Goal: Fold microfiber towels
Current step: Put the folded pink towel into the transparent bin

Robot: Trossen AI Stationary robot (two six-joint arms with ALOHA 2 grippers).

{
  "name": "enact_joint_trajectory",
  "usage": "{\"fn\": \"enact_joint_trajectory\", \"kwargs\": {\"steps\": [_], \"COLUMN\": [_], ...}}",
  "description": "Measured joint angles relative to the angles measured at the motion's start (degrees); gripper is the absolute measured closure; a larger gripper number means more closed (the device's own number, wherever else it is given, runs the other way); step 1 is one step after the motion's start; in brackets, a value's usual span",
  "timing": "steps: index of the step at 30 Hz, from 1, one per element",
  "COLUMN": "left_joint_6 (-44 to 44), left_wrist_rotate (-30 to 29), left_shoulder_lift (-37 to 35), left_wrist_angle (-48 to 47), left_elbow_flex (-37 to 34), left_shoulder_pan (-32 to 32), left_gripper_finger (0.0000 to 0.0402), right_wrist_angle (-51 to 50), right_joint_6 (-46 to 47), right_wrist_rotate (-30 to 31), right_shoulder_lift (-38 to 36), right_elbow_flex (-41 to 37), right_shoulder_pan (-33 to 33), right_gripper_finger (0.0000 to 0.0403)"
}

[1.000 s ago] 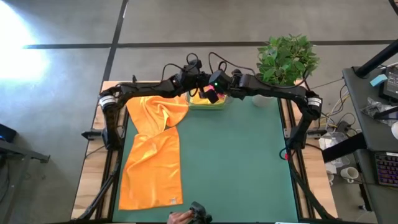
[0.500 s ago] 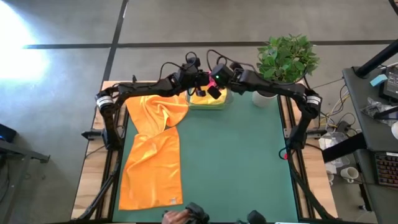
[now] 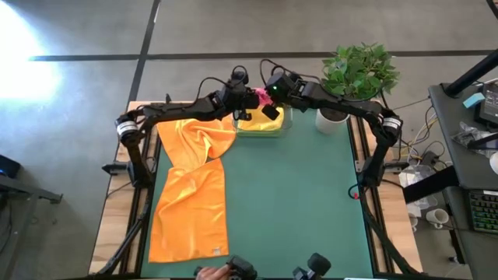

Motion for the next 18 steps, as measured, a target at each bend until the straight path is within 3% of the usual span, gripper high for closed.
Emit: {"fn": "enact_joint_trajectory", "kwargs": {"steps": [10, 18], "left_joint_6": [-1.4, -0.9], "left_wrist_rotate": [0.0, 0.2], "left_shoulder_lift": [-0.7, 1.3], "left_wrist_angle": [-3.9, -3.1], "left_elbow_flex": [0.0, 0.0], "left_shoulder_pan": [-0.4, 1.1], "left_gripper_finger": [0.0401, 0.0401], "right_wrist_angle": [0.0, 5.5], "right_joint_6": [-1.3, -9.0], "right_wrist_rotate": [-1.6, -1.5], "right_shoulder_lift": [1.9, 3.6], "right_elbow_flex": [0.0, 0.0], "right_shoulder_pan": [-1.9, -2.9], "right_gripper_finger": [0.0394, 0.0394]}}
